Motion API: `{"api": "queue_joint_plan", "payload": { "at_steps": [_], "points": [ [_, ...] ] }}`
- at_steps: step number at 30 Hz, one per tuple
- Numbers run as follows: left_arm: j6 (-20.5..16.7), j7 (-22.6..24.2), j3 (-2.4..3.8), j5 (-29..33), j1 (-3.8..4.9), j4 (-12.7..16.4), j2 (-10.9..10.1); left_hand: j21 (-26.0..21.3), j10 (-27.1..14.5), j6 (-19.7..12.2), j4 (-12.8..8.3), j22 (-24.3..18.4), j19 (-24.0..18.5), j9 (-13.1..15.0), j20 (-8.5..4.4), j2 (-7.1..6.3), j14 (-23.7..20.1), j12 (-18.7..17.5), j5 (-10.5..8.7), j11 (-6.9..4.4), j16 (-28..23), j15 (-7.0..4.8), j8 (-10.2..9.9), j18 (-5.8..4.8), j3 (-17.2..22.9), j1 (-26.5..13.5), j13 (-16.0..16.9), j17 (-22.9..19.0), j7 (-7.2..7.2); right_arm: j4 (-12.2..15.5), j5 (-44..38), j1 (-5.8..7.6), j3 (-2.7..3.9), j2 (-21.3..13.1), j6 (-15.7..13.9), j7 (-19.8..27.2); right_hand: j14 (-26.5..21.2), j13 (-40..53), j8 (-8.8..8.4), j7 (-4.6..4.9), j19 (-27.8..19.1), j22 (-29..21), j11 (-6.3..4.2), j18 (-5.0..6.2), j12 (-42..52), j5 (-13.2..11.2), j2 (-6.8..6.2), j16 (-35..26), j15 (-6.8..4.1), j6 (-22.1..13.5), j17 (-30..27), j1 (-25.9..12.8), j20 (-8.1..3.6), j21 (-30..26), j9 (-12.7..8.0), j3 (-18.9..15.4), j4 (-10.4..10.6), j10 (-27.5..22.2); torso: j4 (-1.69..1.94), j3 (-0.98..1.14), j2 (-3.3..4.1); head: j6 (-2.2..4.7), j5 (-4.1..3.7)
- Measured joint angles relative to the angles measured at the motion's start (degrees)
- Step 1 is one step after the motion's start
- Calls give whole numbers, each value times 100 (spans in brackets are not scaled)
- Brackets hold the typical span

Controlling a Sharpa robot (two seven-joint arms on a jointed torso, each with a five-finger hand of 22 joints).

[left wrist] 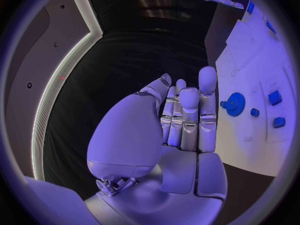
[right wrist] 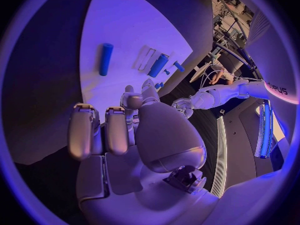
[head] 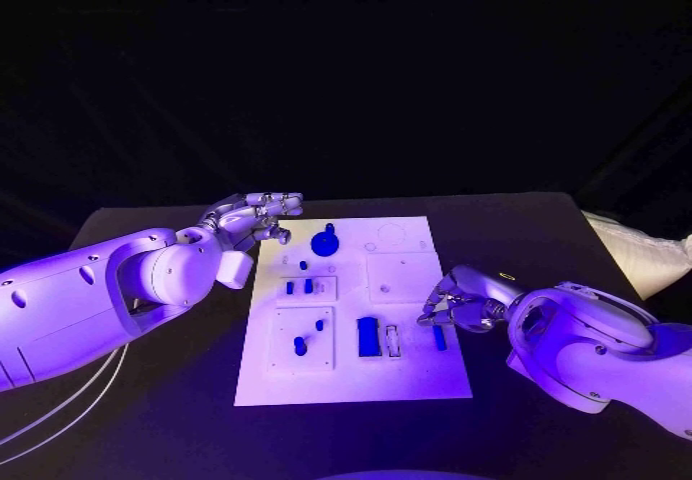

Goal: Assemble the parts on the task board

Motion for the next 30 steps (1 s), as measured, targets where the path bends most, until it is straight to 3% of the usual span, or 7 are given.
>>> {"api": "queue_joint_plan", "payload": {
  "at_steps": [8,17,30],
  "points": [
    [-1,1,-2,0,0,31,-18,0,0,0,0,0,0,0,0,0,0,0,0,0,0,0,0,0,0,0,0,0,0,-127,-157,20,-35,-219,146,-4,0,98,0,-31,40,160,-10,0,138,101,0,66,0,97,124,0,29,12,0,4,-4,10,-75,15,-4,47,-29],
    [-1,4,-2,0,-6,31,-11,0,0,0,0,1,0,0,0,0,0,0,0,0,0,0,0,0,0,0,-1,0,0,-221,-479,-102,-57,-172,369,-235,0,438,0,-79,126,299,-51,0,595,199,30,133,0,185,201,-126,-2,88,14,-70,119,190,-91,31,-10,66,-64],
    [0,4,-5,0,-16,24,-18,0,0,0,0,1,0,0,0,0,0,0,0,0,0,0,0,0,0,0,0,0,0,-252,-813,-245,-60,66,507,-473,0,444,0,-87,126,296,-51,0,595,244,1,133,0,192,200,-153,-2,88,13,-105,153,190,-97,25,-7,41,-49]
  ]
}}
